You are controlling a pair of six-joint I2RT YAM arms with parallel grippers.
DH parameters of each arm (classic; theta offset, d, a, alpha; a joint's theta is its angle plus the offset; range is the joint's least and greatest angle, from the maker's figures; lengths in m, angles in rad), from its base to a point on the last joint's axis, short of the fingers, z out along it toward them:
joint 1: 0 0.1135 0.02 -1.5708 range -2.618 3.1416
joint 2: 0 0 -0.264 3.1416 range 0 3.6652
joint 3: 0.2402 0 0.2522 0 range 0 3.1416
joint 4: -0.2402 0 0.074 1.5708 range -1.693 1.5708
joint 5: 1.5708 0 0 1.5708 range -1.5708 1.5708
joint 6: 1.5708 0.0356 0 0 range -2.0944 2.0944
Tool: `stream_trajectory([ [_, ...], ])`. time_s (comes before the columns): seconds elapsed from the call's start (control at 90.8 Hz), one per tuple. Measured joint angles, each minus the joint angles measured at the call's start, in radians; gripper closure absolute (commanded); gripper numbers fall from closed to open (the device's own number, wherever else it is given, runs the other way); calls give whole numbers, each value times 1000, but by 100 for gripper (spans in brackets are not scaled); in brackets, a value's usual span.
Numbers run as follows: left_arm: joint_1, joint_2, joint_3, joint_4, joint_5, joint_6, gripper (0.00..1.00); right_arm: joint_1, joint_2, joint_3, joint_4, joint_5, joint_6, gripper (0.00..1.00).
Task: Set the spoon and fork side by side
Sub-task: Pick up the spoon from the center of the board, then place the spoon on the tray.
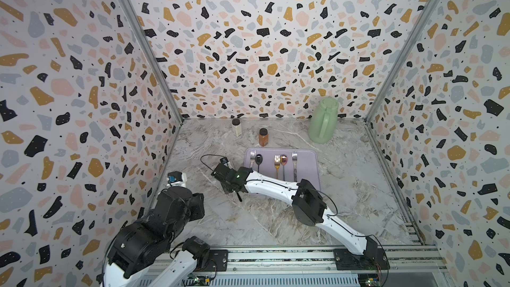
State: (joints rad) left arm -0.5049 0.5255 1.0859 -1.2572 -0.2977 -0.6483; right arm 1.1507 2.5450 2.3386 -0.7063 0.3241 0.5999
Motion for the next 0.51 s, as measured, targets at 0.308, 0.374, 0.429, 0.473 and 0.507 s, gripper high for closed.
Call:
stream_trajectory([
  [0.308,0,-3,1,0,1,-2,56,-104,-441,-331,16,97,-14,95],
  [0.374,0,-3,1,2,2,-2,56,-157,-528,-447,27,122,-13,95],
  [0.429,0,-2,1,2,4,-2,56,-206,-594,-562,47,136,-9,94],
  [0.473,0,1,1,2,6,-3,56,-244,-641,-661,64,142,-1,94],
  [0.507,0,4,1,3,10,-4,56,-277,-674,-739,72,147,3,94],
])
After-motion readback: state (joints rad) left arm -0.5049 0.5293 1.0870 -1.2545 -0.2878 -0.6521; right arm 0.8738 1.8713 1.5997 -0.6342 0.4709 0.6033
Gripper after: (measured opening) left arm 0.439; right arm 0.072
